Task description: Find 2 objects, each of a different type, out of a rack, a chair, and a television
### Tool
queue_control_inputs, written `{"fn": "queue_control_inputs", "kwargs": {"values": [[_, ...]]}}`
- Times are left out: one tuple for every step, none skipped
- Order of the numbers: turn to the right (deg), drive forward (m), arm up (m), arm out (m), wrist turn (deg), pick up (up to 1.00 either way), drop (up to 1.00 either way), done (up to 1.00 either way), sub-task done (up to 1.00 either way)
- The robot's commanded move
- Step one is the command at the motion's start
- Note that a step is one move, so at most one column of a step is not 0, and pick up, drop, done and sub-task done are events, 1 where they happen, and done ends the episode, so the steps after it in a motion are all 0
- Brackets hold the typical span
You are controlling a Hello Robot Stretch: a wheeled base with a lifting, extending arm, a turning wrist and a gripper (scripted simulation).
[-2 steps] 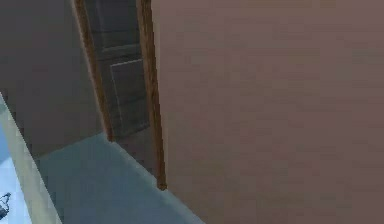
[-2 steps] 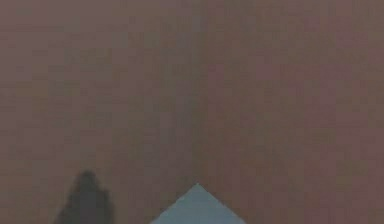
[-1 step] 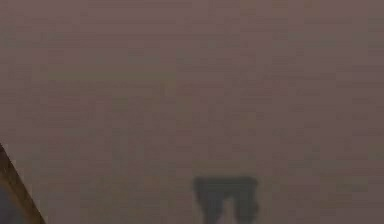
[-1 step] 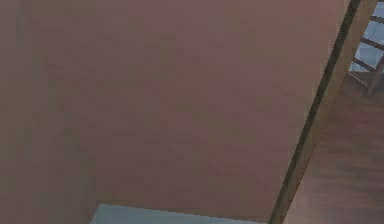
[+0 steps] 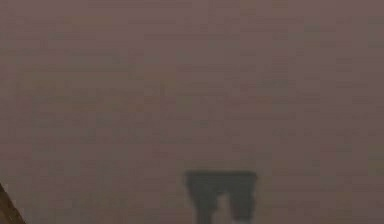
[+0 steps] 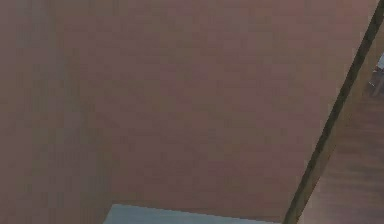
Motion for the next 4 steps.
{"fn": "queue_control_inputs", "kwargs": {"values": [[-12.0, 0.0, 0.0, 0.0, 0.0, 0.0, 0.0, 0.0, 0.0], [0.0, 0.35, 0.0, 0.0, 0.0, 0.0, 0.0, 0.0, 0.0], [-45.0, 0.0, 0.0, 0.0, 0.0, 0.0, 0.0, 0.0, 0.0], [-24.0, 0.0, 0.0, 0.0, 0.0, 0.0, 0.0, 0.0, 0.0]]}}
